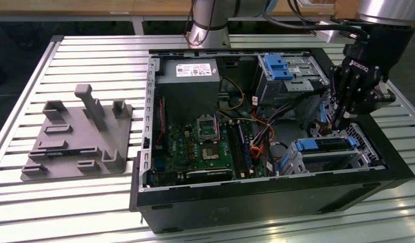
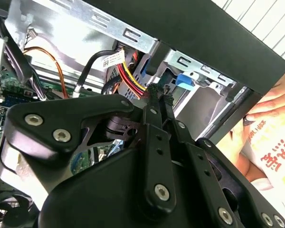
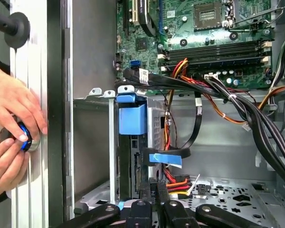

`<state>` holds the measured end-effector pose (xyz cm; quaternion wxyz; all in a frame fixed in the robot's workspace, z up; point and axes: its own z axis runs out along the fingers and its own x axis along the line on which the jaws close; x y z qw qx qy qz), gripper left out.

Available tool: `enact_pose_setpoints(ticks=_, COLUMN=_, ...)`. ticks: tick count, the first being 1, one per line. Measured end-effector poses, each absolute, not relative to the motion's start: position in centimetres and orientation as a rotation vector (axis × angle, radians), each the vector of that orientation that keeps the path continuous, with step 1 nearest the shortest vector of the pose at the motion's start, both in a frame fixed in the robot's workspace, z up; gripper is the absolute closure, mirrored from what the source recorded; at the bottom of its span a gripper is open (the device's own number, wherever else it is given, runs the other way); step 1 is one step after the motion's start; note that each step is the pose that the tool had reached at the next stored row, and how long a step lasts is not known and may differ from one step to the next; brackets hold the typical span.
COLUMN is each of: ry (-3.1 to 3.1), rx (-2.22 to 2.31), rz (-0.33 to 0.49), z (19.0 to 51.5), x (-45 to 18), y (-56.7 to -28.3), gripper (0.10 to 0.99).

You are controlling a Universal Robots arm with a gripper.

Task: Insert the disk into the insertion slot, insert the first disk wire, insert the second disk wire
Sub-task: 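Insert the first disk wire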

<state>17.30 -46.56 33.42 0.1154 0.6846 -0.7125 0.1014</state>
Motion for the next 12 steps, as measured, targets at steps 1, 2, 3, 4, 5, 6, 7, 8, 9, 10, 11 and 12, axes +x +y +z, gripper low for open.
enact_pose_setpoints(ticks=1, ry=-2.093, rx=2.011, rz=0.289, z=33.4, x=17.3, y=-46.7, gripper=0.918)
enact_pose_setpoints(ticks=2, ry=-2.1, rx=2.018, rz=0.277, z=33.4, x=17.3, y=-46.8, gripper=0.918)
enact_pose_setpoints(ticks=3, ry=-2.11, rx=2.028, rz=0.259, z=33.4, x=17.3, y=-46.9, gripper=0.918)
enact_pose_setpoints(ticks=4, ry=-2.119, rx=2.037, rz=0.242, z=33.4, x=17.3, y=-47.0, gripper=0.918)
enact_pose_setpoints(ticks=5, ry=-2.127, rx=2.046, rz=0.226, z=33.4, x=17.2, y=-47.1, gripper=0.918)
enact_pose_setpoints(ticks=6, ry=-2.134, rx=2.053, rz=0.213, z=33.5, x=17.2, y=-47.2, gripper=0.918)
enact_pose_setpoints(ticks=7, ry=-2.14, rx=2.058, rz=0.203, z=33.5, x=17.2, y=-47.3, gripper=0.918)
enact_pose_setpoints(ticks=8, ry=-2.144, rx=2.063, rz=0.196, z=33.6, x=17.2, y=-47.4, gripper=0.918)
enact_pose_setpoints(ticks=9, ry=-2.147, rx=2.065, rz=0.191, z=33.7, x=17.2, y=-47.5, gripper=0.918)
enact_pose_setpoints(ticks=10, ry=-2.149, rx=2.067, rz=0.188, z=33.8, x=17.2, y=-47.7, gripper=0.918)
enact_pose_setpoints(ticks=11, ry=-2.151, rx=2.069, rz=0.185, z=33.8, x=17.2, y=-47.8, gripper=0.918)
enact_pose_setpoints(ticks=12, ry=-2.153, rx=2.071, rz=0.182, z=33.9, x=17.2, y=-48.0, gripper=0.918)
